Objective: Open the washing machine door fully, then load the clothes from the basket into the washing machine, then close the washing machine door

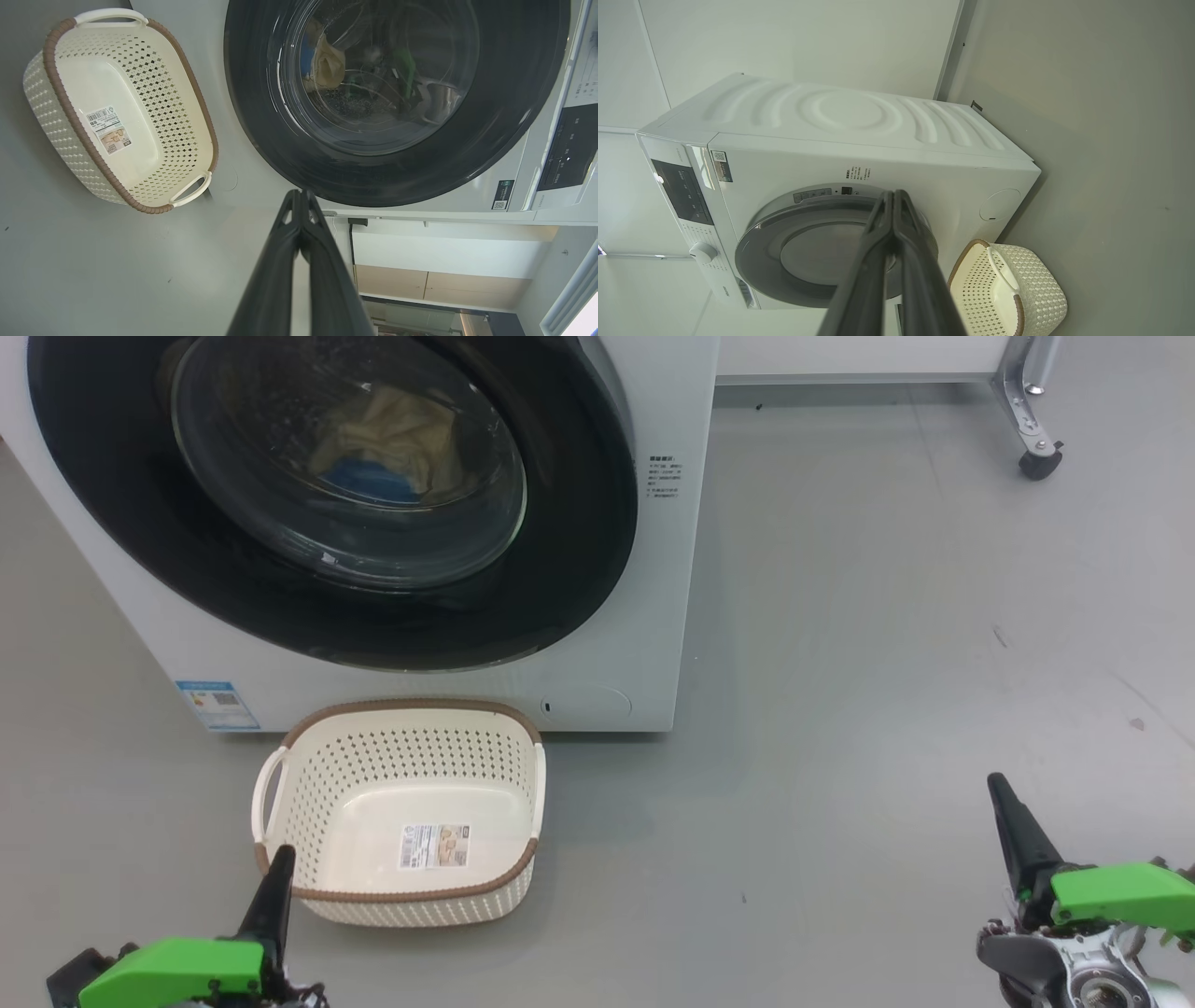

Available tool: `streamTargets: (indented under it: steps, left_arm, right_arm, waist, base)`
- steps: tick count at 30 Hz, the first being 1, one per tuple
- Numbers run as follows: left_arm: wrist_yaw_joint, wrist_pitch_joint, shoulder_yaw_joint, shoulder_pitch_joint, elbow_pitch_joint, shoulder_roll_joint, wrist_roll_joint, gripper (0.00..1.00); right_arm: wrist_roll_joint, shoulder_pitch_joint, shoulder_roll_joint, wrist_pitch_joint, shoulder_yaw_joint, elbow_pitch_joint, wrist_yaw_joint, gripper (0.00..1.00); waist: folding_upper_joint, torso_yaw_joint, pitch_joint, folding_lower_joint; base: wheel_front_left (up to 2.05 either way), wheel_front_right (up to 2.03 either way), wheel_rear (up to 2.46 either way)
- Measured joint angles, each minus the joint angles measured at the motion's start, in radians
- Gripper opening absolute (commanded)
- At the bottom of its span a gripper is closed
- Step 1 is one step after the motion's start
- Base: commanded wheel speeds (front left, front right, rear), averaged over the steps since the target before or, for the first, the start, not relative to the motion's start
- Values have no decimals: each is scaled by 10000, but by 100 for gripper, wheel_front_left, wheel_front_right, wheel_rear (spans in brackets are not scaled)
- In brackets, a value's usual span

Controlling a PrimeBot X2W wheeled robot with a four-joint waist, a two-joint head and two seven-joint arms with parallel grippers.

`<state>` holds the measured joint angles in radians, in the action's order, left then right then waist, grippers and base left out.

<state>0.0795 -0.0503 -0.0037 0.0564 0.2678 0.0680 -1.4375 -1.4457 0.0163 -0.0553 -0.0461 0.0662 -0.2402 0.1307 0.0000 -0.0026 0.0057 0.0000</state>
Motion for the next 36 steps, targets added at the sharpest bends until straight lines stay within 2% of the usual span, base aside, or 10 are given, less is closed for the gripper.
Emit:
streamTargets:
  steps: [17,36]
  left_arm:
    - [441,-431,617,5,46,-151,-1741,0]
    - [441,-470,665,6,50,-174,-1829,0]
  right_arm:
    - [-1827,316,-2,-265,249,-318,-2,0]
    - [-1868,357,0,-351,324,-322,-2,0]
  waist:
    - [0,26,-25,0]
    - [0,26,-25,0]
  base:
    - [0,0,0]
    - [0,0,0]
